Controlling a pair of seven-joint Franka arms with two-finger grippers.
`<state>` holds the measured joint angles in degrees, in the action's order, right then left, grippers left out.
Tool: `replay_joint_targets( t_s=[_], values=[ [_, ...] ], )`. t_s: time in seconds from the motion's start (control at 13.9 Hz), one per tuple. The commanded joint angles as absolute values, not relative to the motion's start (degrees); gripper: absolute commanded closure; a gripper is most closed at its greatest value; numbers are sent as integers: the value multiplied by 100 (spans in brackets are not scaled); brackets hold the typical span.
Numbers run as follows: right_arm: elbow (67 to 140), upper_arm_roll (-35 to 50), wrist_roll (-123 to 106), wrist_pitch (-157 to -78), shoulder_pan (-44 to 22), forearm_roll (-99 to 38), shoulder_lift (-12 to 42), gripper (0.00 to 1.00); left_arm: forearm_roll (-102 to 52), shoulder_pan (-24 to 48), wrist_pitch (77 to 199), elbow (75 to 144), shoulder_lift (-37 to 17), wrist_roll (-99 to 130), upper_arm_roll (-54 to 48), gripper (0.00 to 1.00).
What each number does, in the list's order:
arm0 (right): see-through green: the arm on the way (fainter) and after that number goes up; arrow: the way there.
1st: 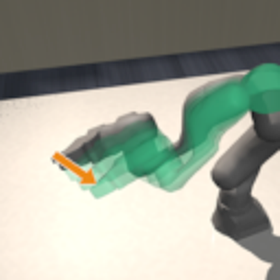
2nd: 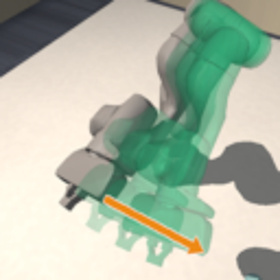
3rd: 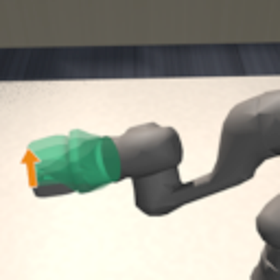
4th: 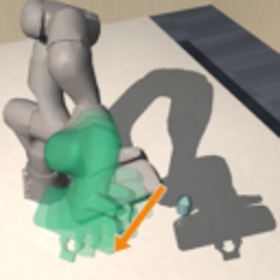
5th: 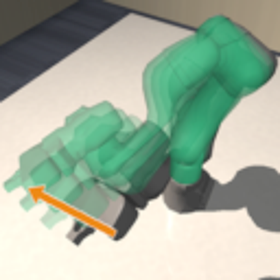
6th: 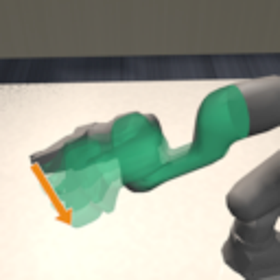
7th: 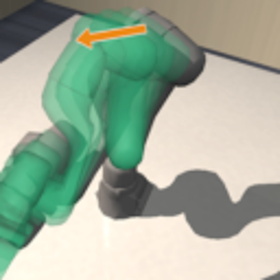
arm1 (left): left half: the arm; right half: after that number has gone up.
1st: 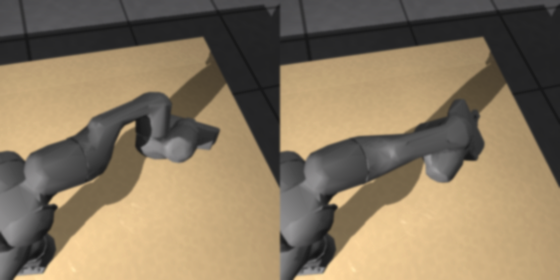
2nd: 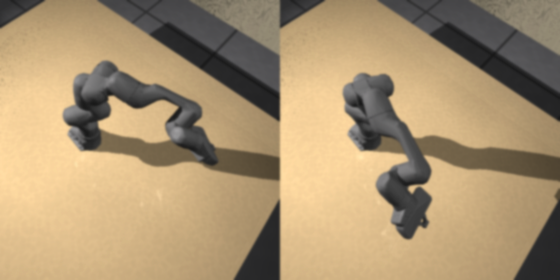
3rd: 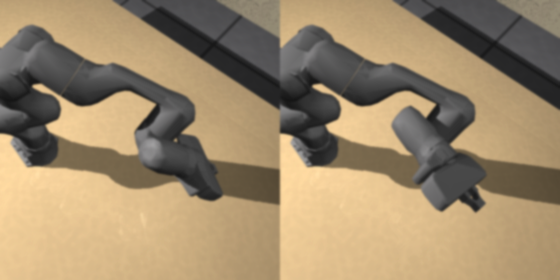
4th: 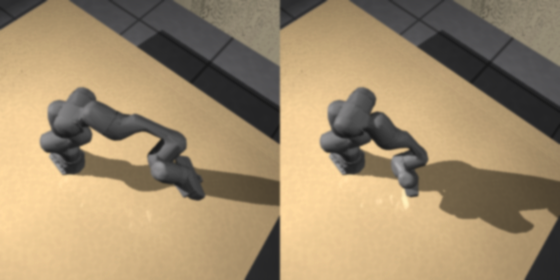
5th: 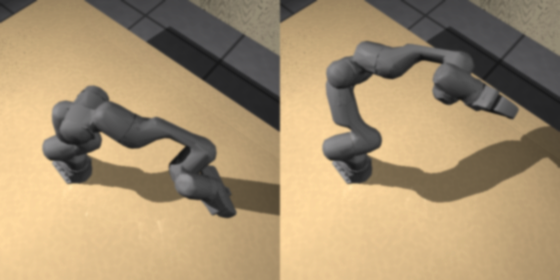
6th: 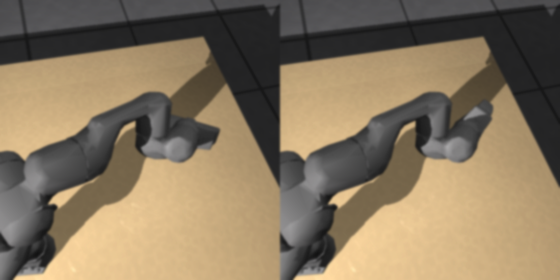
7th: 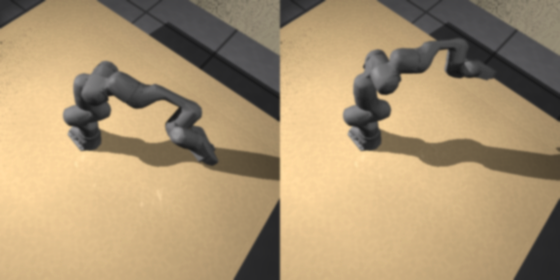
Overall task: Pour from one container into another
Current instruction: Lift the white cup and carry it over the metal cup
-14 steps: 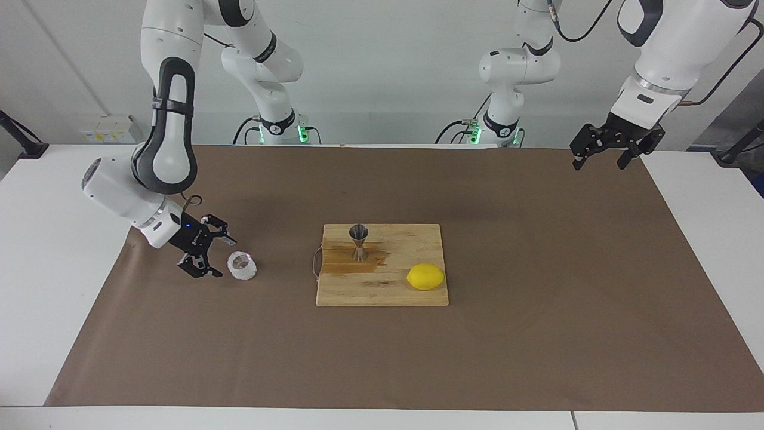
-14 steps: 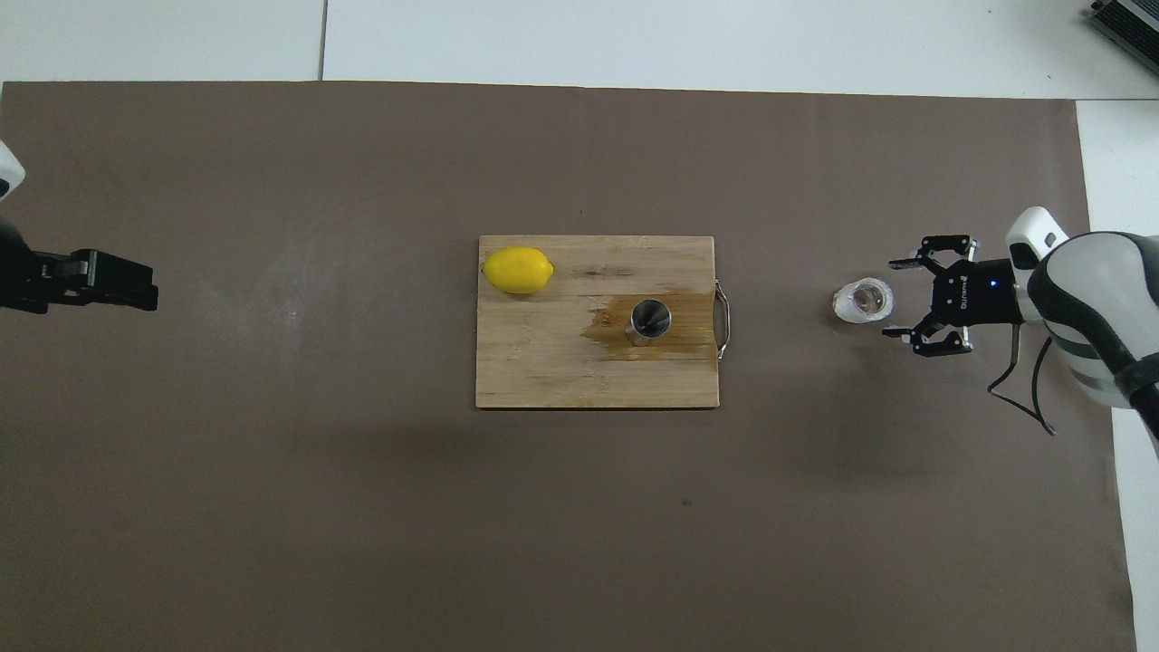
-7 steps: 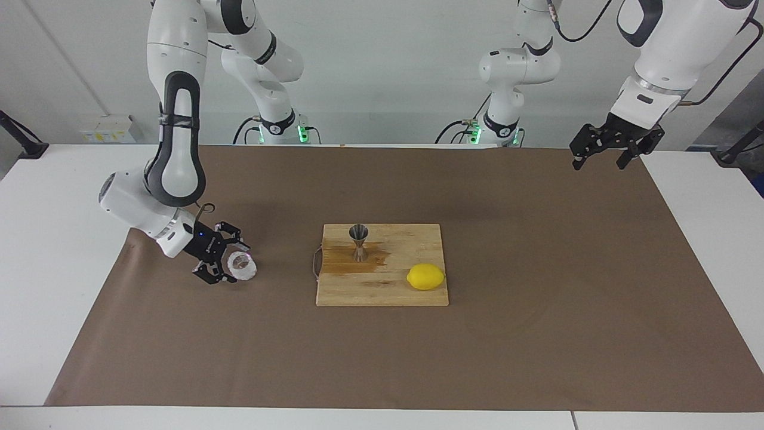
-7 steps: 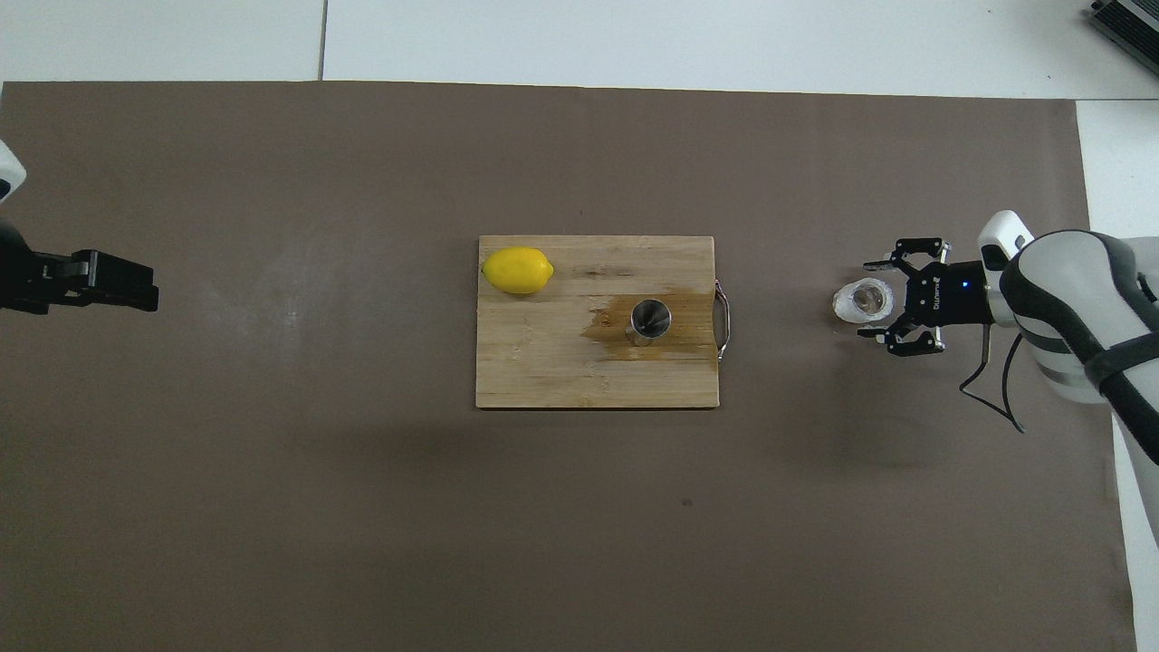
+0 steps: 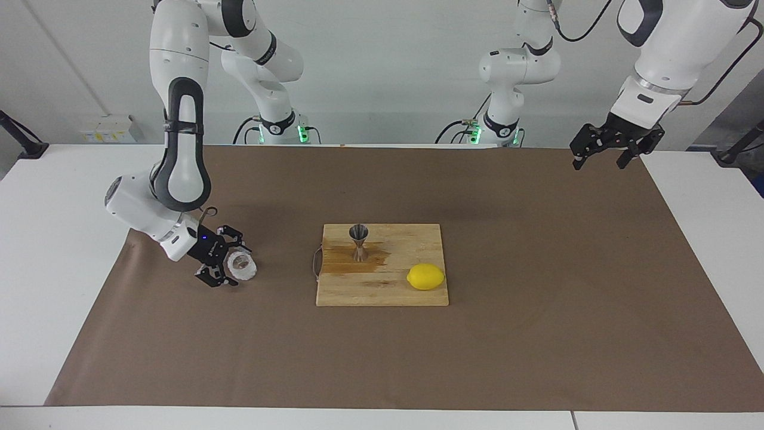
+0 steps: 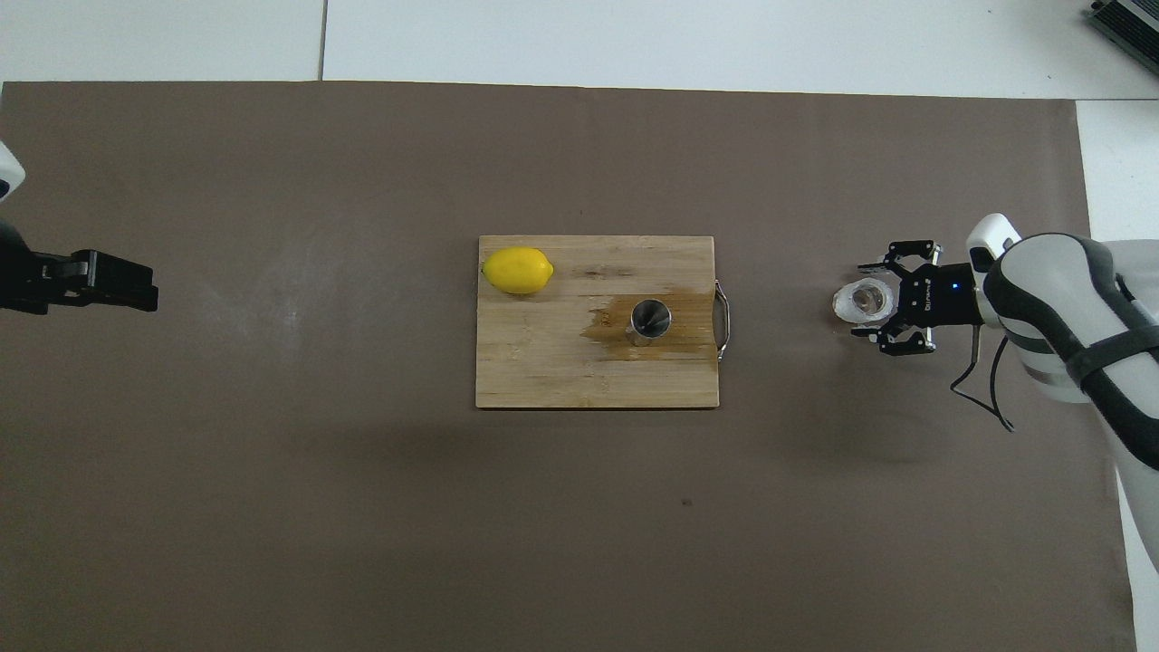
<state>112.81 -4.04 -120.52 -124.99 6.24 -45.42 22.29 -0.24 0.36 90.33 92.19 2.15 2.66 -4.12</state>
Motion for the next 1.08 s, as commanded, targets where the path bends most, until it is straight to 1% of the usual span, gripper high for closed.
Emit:
replay_joint_targets(
  t_s=[0.0, 0.07, 0.14, 0.22, 0.5, 0.65, 0.86, 1.0],
  values=[
    [11355, -378, -12225, -12586, 589, -4737, 2215, 35, 26, 9, 9149, 9422, 378, 334, -431, 0],
    [11364, -378, -12234, -12595, 589, -4737, 2215, 38, 35, 9, 9149, 9413, 378, 334, -431, 0],
    [11356, -378, -12243, -12621, 589, -4737, 2215, 47, 35, 9, 9149, 9413, 378, 334, -422, 0],
    [11364, -378, -12234, -12630, 589, -4737, 2215, 51, 35, 9, 9149, 9422, 378, 334, -431, 0],
    [11417, -387, -12208, -12621, 589, -4729, 2197, 52, 35, 9, 9149, 9413, 378, 334, -422, 0],
    [11365, -378, -12042, -12621, 528, -4676, 2049, 52, 35, 9, 9149, 9413, 378, 334, -431, 0],
    [11338, -387, -11175, -12621, 142, -4247, 1680, 52, 35, 9, 9149, 9413, 378, 334, -422, 0],
    [11216, -404, -10314, -12621, -323, -3860, 1521, 52, 35, 9, 9149, 9413, 378, 334, -422, 0]
  ],
)
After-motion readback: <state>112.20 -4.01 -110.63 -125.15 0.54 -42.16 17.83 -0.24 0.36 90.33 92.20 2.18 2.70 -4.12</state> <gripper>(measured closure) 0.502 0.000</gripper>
